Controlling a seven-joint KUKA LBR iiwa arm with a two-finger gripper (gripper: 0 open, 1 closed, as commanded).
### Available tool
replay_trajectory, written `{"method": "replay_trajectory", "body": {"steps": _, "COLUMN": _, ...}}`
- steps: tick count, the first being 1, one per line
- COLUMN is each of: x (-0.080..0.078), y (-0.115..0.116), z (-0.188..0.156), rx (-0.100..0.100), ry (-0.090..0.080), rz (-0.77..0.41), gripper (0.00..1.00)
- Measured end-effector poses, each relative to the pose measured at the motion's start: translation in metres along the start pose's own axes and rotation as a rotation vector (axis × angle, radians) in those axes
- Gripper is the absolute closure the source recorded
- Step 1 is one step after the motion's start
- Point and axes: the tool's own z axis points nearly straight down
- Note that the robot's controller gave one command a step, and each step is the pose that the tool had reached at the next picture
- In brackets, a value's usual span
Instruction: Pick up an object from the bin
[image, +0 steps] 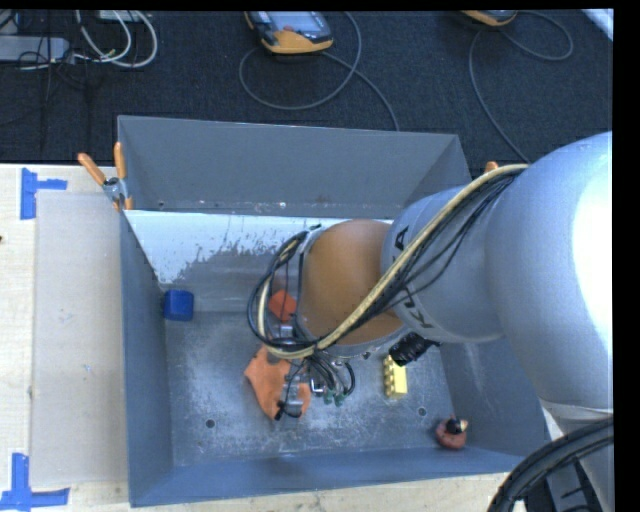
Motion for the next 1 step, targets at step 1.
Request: {"method": "replay_trajectory", "body": {"steps": 1, "x": -0.0047, "y": 0.0074, "z": 0.0088, "rx": -0.003, "ry": -0.002, "rz": -0.215, "gripper": 0.0}}
